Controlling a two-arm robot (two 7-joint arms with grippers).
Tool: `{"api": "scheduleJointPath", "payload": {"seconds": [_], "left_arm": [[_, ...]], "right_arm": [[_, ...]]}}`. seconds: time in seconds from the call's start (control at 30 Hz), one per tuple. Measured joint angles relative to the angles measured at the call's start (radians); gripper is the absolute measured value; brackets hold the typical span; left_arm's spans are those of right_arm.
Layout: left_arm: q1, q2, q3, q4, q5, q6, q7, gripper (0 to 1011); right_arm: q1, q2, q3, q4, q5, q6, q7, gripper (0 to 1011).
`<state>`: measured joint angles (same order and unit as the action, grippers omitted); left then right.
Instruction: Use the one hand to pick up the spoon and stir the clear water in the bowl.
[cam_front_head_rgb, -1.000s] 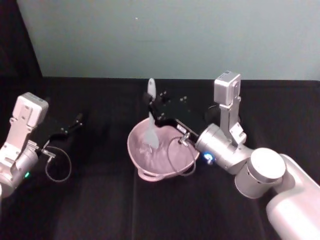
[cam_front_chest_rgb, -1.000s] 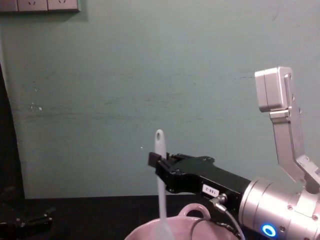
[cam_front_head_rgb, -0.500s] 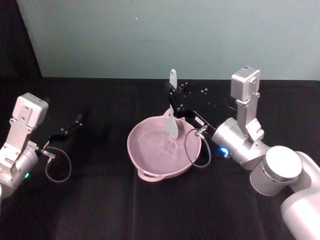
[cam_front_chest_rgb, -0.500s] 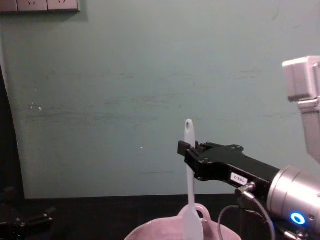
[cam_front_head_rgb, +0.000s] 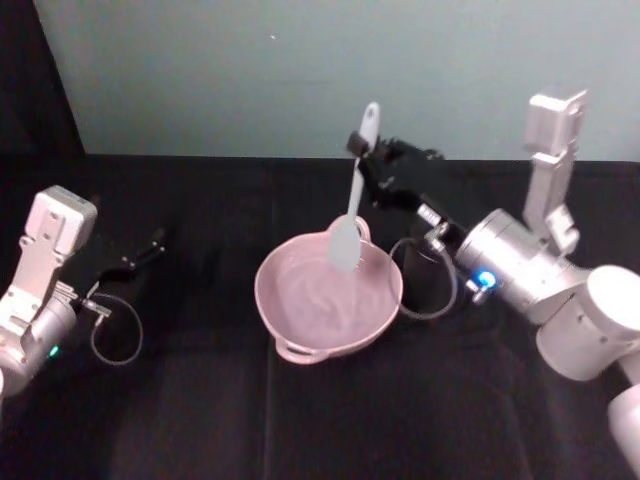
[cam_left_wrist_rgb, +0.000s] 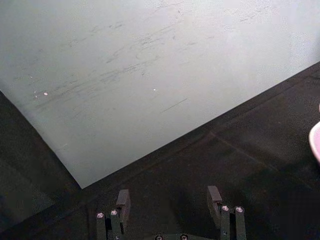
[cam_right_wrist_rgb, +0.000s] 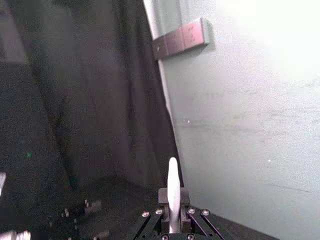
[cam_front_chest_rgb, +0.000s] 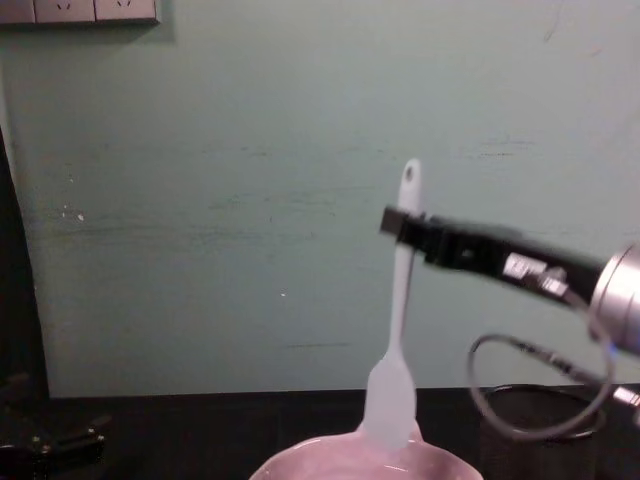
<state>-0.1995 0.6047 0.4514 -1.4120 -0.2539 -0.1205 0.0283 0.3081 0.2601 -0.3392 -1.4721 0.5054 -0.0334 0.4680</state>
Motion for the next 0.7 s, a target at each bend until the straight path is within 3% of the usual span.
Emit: {"api": "scheduleJointPath", "payload": {"seconds": [0.17,0.33,0.57,0.7], "left_arm": [[0.0,0.0,0.0,0.0,0.0,0.0,0.0,1011],[0.0,0.0,0.0,0.0,0.0,0.0,0.0,1011],[0.0,0.0,0.0,0.0,0.0,0.0,0.0,1011],[0.0,0.0,0.0,0.0,0.0,0.0,0.0,1011]], "right_arm": [[-0.008,0.036,0.048,-0.076,0.08,0.067,-0.011,120],[-0.018,0.073,0.107,-0.114,0.135,0.085,-0.037,120],[-0.033,0.11,0.176,-0.099,0.202,0.082,-0.059,120],[-0.033,0.12,0.188,-0.076,0.22,0.077,-0.064,120]]}}
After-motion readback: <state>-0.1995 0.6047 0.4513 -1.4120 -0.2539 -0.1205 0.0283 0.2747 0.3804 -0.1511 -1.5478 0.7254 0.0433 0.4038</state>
